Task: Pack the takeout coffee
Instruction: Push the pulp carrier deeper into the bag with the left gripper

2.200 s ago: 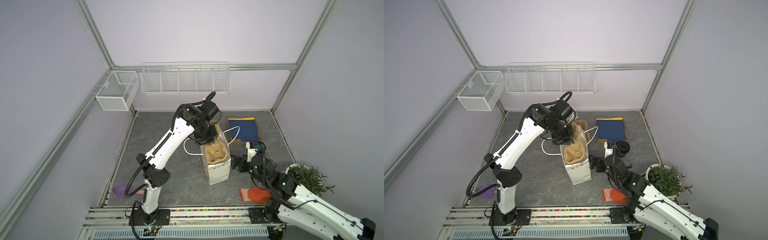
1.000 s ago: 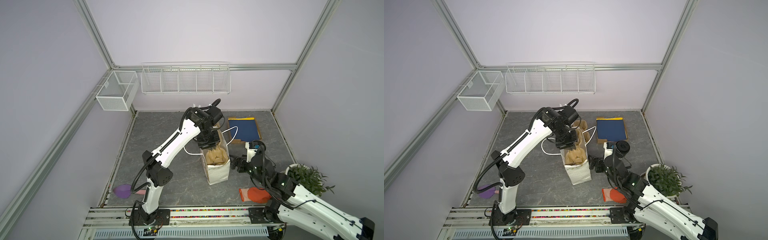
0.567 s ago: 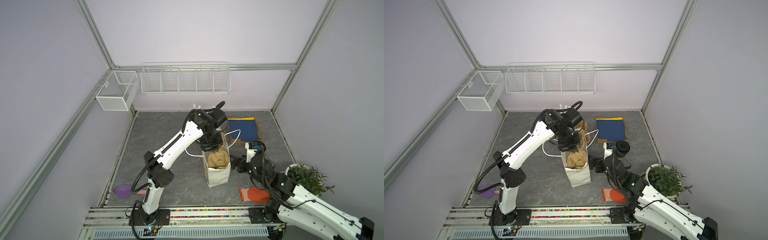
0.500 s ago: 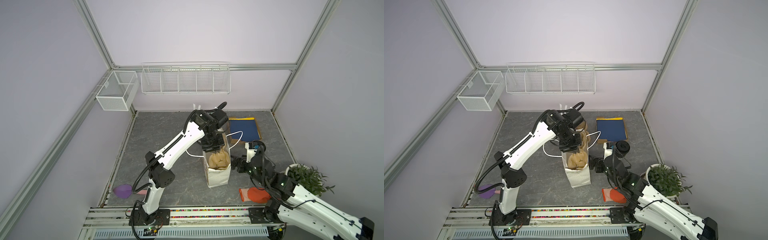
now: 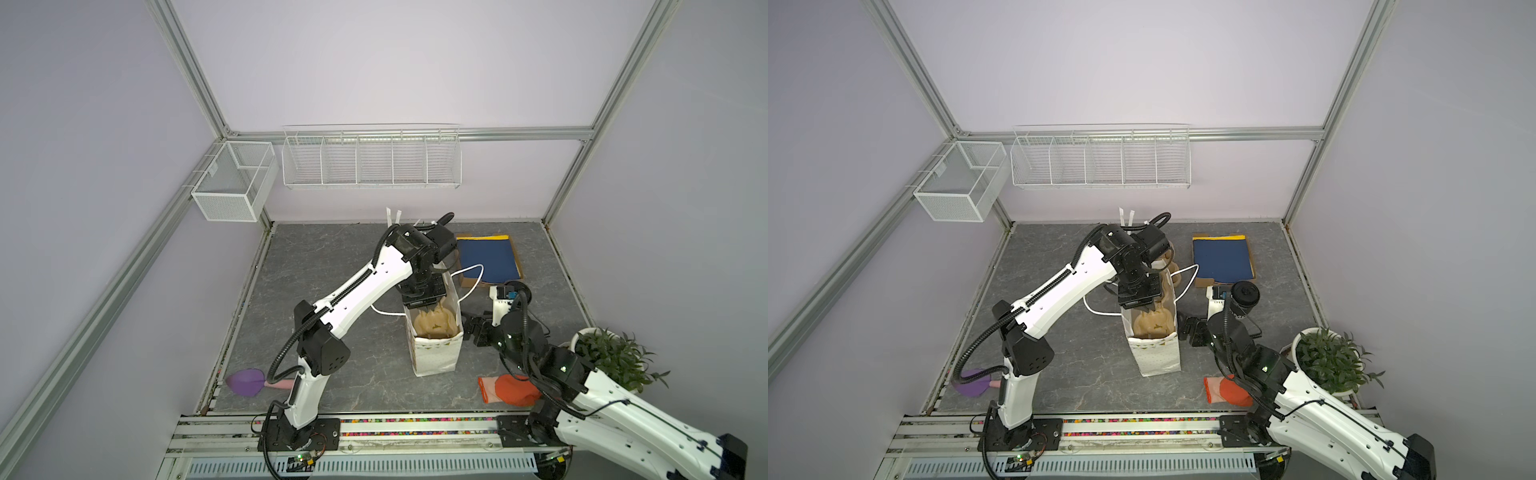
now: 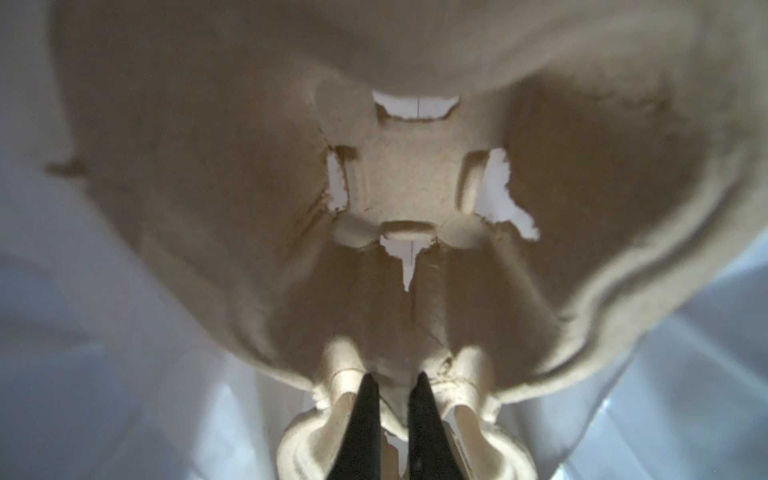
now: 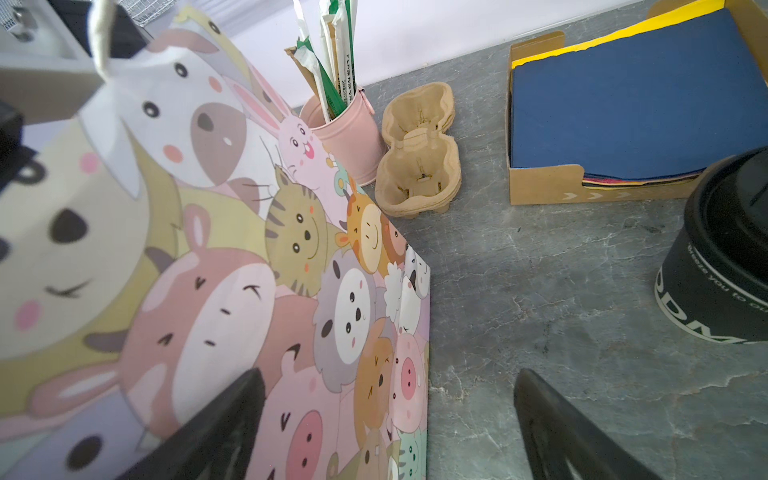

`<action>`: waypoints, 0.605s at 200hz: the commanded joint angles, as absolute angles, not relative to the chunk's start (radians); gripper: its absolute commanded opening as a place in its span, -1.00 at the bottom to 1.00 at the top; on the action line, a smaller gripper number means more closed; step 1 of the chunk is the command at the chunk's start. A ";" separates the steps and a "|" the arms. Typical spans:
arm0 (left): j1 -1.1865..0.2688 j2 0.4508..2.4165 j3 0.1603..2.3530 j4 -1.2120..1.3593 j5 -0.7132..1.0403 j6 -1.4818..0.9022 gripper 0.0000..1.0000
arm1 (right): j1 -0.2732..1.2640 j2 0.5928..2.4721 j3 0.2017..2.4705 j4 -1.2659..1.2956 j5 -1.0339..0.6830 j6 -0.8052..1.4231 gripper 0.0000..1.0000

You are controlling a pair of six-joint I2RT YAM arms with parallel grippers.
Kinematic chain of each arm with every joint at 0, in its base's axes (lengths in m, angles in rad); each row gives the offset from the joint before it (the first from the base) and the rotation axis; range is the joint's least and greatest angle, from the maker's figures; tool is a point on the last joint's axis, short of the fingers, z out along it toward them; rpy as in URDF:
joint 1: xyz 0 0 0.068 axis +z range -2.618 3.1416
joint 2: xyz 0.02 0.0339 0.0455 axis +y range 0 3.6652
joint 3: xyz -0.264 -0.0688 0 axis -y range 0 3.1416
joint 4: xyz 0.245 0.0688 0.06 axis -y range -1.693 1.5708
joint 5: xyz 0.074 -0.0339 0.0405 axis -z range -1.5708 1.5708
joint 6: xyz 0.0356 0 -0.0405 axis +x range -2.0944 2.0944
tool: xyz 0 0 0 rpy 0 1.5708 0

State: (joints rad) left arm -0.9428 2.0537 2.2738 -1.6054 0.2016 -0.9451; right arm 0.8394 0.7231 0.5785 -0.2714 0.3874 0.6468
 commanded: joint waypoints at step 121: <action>-0.929 2.056 2.352 -1.772 0.161 -0.918 -0.51 | 0.844 0.720 0.561 -0.236 0.376 0.634 0.94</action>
